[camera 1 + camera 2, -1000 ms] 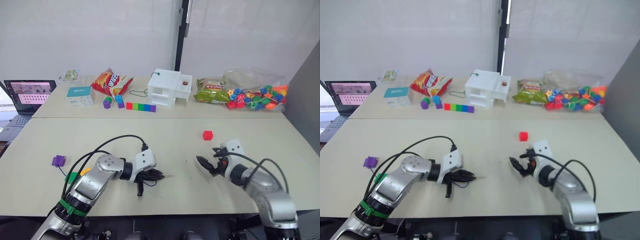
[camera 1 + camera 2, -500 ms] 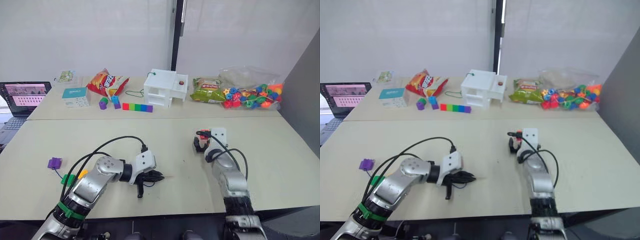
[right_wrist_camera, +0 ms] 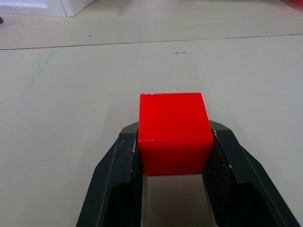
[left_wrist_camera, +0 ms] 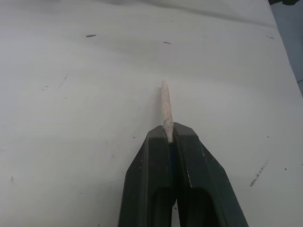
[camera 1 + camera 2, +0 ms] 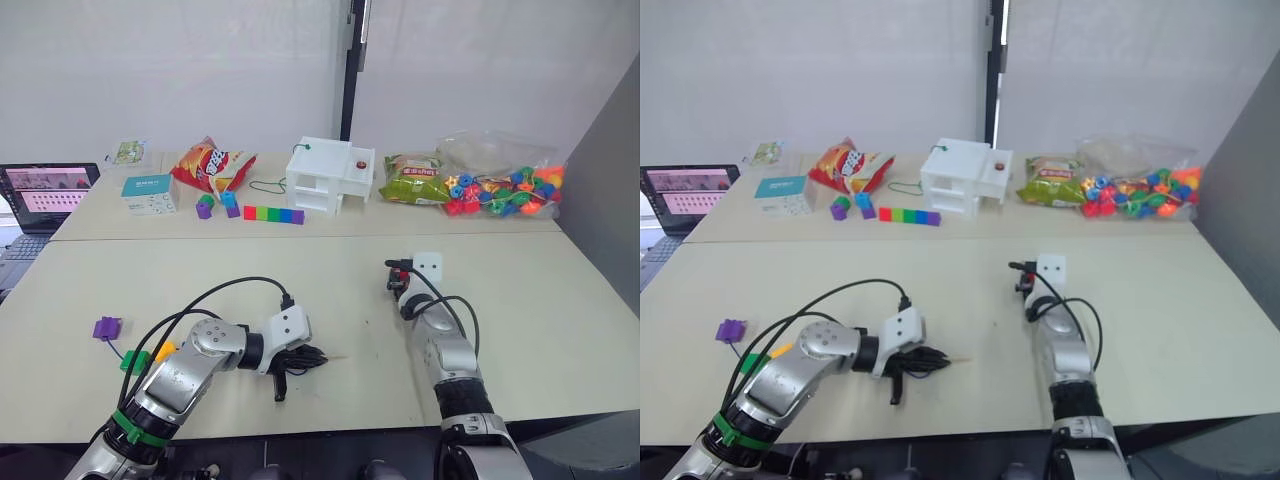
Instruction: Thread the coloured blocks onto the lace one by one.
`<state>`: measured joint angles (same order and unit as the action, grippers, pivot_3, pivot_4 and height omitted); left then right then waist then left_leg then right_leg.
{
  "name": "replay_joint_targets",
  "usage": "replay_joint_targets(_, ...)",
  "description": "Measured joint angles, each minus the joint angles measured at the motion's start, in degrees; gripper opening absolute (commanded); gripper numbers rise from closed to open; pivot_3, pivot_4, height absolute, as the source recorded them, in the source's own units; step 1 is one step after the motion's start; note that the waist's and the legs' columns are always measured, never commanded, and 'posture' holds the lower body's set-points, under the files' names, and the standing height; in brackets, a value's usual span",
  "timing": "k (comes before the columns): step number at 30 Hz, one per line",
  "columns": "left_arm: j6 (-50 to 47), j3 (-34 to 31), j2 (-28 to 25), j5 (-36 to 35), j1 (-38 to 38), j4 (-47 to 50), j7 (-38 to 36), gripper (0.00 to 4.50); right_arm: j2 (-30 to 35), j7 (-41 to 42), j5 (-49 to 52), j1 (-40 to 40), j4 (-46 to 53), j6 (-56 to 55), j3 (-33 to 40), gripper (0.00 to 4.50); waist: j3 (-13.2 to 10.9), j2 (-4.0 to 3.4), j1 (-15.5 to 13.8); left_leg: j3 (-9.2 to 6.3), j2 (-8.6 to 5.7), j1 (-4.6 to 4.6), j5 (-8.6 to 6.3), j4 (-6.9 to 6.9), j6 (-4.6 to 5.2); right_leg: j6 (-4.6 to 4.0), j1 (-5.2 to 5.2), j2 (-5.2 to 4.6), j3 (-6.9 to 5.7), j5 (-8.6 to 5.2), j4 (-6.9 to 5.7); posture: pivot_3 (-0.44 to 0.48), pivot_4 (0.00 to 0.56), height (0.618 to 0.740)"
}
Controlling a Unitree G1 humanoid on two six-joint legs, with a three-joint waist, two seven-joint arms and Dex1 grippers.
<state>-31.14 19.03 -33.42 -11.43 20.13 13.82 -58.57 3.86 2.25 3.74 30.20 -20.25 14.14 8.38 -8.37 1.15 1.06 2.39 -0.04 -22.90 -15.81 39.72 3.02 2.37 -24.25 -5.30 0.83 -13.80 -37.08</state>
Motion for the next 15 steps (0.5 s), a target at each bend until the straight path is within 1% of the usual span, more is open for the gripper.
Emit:
replay_joint_targets(2,0.01,0.00,-0.08,-0.02,-0.05,0.03,0.00,0.00,0.00,0.19,0.57,-2.29,5.20,0.81,-0.02,1.17,0.00,-0.01,-0.16,-0.01,0.00,-0.03,-0.01,0.00,0.01,0.00,-0.02,-0.02,-0.01,0.00,0.00,0.000,0.150,0.740)
replay_joint_targets(5,0.03,-0.05,-0.26,-0.04,-0.38,0.12,0.00,0.00,-0.01,1.19,2.06,-8.17,17.71,4.97,-1.37,1.17,0.00,-0.02,-0.23,-0.03,0.02,-0.06,-0.04,-0.01,0.07,0.00,-0.03,-0.01,-0.02,0.00,0.01,0.000,0.150,0.740)
replay_joint_targets(7,0.06,-0.10,-0.39,-0.13,-0.67,0.31,-0.02,0.00,0.76,2.78,2.30,-16.52,31.21,10.32,-5.15,1.17,0.01,-0.05,-0.39,-0.06,0.05,-0.09,-0.07,-0.02,0.12,0.00,-0.03,0.01,-0.05,-0.01,0.04,0.000,0.150,0.740)
replay_joint_targets(10,0.07,-0.17,-0.47,-0.17,-0.40,0.05,0.00,0.00,1.76,4.38,3.43,-27.16,44.70,17.33,-10.76,1.17,0.01,-0.05,-0.32,-0.06,0.04,-0.10,-0.09,0.00,0.14,0.01,-0.03,0.01,-0.03,-0.01,0.11,0.000,0.150,0.740)
replay_joint_targets(11,0.04,-0.22,-0.41,-0.20,-0.22,-0.11,0.00,0.00,2.58,4.97,3.79,-30.66,48.73,19.45,-12.61,1.17,0.01,-0.05,-0.33,-0.06,0.03,-0.09,-0.10,0.01,0.16,0.01,-0.02,-0.02,-0.04,-0.01,0.31,0.000,0.150,0.740)
replay_joint_targets(13,-0.03,-0.48,-0.39,-0.25,0.07,-0.56,0.01,0.00,5.05,6.11,4.06,-36.29,54.93,22.65,-15.98,1.17,0.01,-0.04,-0.35,-0.05,0.01,-0.02,-0.10,0.07,0.16,0.02,0.06,-0.03,-0.03,-0.02,0.33,0.000,0.150,0.740)
replay_joint_targets(15,-0.05,-0.62,-0.33,-0.29,0.30,-0.90,0.01,0.00,6.32,6.61,4.10,-38.67,57.27,24.42,-17.49,1.17,0.01,-0.03,-0.35,-0.05,0.02,0.04,-0.09,0.12,0.16,0.03,0.12,0.00,-0.02,-0.03,0.35,0.000,0.150,0.740)
